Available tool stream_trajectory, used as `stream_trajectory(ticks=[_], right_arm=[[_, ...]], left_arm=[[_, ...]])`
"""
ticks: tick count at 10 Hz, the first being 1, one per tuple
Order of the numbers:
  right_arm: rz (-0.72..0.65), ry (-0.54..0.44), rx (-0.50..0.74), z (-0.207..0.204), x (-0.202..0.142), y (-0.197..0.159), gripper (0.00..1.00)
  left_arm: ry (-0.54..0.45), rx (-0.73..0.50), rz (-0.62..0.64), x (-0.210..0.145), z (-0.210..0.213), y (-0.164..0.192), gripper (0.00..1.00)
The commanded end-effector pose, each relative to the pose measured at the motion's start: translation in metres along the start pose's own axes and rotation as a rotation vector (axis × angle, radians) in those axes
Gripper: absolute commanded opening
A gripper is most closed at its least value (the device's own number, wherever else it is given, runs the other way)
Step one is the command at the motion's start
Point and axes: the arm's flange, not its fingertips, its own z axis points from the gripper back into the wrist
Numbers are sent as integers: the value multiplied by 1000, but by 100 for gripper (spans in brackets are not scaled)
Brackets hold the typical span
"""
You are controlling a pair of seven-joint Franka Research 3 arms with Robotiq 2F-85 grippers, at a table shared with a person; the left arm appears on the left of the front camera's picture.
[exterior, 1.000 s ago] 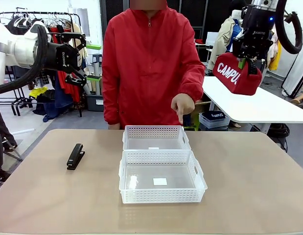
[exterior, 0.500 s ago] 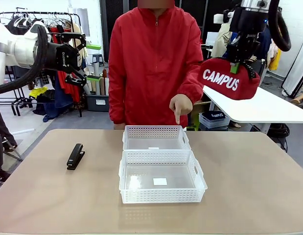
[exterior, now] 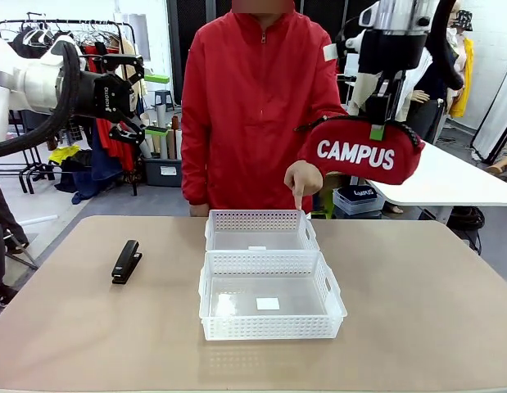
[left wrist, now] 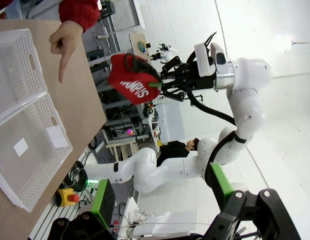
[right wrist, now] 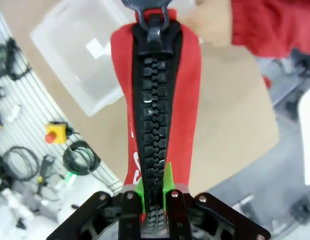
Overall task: Distribute items into two baskets.
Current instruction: Move the picked Pencil pouch towards the Organizing basket indicated by the person, stopping as directed.
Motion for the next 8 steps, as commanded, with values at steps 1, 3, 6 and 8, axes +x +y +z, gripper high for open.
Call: stream_trajectory(ticks=[1,3,6,8], right_arm=[[131,-50,-72,-22,0,20,0],[270,-129,-67,-40,18,44,0],[407,-119,-47,-56,33,72,0],[455,-120,3,-64,37,82,0]], left_arm=[[-1,-3,3,0,1,-1,100],[-1,-3,3,0,1,-1,100],[-1,-3,3,0,1,-1,100],[-1,-3,3,0,1,-1,100]])
